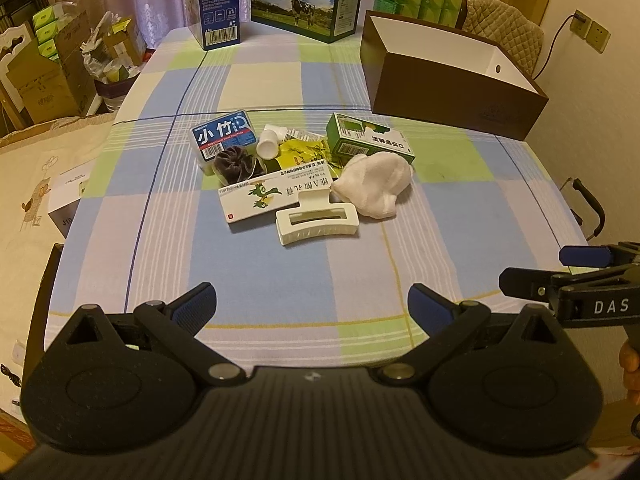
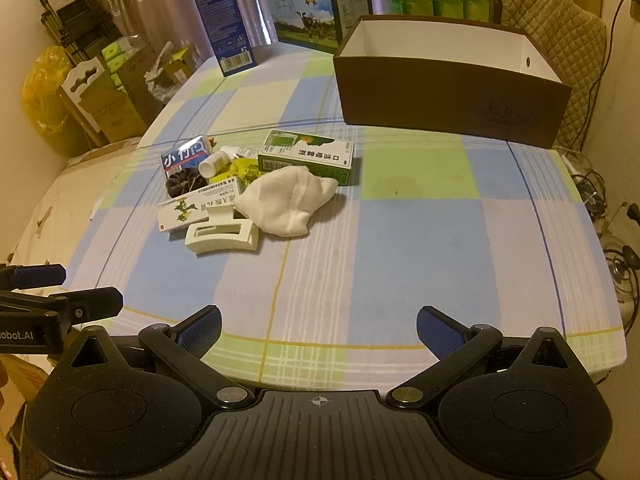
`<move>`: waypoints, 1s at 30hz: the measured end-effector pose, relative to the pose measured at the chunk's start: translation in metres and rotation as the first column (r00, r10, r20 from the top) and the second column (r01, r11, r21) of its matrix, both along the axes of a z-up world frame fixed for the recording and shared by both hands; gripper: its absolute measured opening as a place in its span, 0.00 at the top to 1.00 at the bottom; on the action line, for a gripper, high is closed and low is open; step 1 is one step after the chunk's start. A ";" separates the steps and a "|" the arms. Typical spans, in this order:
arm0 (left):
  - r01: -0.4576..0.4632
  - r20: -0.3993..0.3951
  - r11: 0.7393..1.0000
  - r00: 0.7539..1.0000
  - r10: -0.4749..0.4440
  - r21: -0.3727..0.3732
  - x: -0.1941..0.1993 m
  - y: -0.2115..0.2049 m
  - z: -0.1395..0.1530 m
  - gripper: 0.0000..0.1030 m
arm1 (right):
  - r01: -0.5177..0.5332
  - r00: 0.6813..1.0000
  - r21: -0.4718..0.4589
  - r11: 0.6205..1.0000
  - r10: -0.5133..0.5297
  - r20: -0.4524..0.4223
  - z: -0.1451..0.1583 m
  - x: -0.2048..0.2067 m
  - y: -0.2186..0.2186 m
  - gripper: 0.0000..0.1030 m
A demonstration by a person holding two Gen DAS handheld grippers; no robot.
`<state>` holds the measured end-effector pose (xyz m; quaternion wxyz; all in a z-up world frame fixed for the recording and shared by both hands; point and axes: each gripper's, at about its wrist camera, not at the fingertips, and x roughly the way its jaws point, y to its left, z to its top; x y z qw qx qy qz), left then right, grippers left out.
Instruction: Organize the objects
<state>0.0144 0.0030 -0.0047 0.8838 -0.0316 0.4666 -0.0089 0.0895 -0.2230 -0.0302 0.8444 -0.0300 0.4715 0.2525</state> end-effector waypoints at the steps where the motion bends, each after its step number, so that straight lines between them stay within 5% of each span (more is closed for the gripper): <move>1: 0.000 0.000 1.000 1.000 0.000 0.000 0.000 0.000 0.000 0.02 | -0.001 1.000 0.000 1.000 0.001 0.000 0.000 0.001 0.000 0.02; 30: -0.028 -0.056 1.000 0.998 0.029 0.012 0.039 -0.008 -0.016 0.02 | -0.031 0.998 -0.014 0.999 0.030 -0.051 -0.011 0.047 0.003 0.02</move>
